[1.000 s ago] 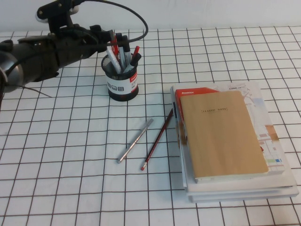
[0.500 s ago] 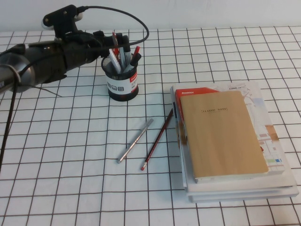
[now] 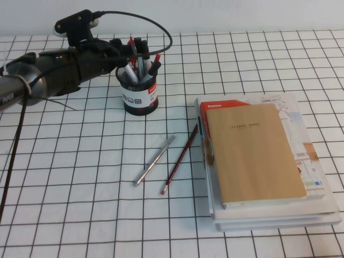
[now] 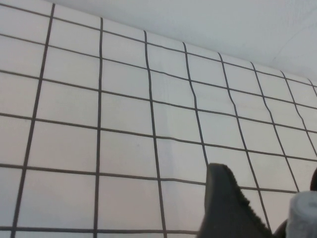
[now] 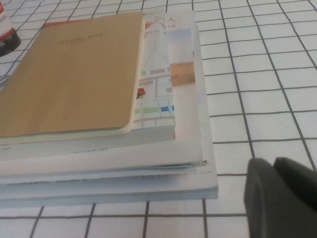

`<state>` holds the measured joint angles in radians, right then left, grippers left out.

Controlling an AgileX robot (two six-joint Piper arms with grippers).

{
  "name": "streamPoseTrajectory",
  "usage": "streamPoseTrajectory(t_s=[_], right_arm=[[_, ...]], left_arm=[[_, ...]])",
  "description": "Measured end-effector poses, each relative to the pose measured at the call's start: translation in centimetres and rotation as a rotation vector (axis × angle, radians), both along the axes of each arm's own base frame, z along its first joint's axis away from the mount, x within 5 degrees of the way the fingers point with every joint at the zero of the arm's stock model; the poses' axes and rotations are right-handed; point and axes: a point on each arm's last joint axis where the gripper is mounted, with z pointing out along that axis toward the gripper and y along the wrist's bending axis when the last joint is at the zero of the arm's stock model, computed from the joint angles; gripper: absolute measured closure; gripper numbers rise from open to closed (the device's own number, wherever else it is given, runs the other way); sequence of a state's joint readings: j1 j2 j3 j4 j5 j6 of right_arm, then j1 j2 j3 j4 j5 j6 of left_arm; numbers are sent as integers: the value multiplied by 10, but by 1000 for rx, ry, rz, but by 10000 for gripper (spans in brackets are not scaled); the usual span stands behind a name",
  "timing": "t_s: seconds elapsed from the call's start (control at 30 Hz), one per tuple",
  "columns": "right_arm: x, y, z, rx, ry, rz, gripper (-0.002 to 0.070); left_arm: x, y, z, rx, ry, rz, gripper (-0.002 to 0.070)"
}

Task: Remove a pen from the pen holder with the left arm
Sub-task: 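Take a marker out of the pen holder and lay it on the table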

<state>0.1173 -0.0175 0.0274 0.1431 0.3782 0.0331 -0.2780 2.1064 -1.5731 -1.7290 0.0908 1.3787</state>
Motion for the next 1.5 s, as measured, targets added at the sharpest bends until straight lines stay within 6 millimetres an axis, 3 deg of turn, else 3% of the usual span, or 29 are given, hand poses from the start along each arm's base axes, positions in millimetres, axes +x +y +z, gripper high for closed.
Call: streamPoseTrajectory(t_s=[0.5,0.83,1.27,1.5], right_arm=[[0,0,0,0,0,0,691],[0,0,0,0,0,0,691],[0,0,0,0,0,0,691],[0,0,0,0,0,0,691]], left_arm=[[-1,-3,1,-38,6,-23,578],[-4,-4,14,-36,-26,-44,599],[-25,0,83,6,-188,-102,600],[-47,-3,115,34,-212,-219,600]])
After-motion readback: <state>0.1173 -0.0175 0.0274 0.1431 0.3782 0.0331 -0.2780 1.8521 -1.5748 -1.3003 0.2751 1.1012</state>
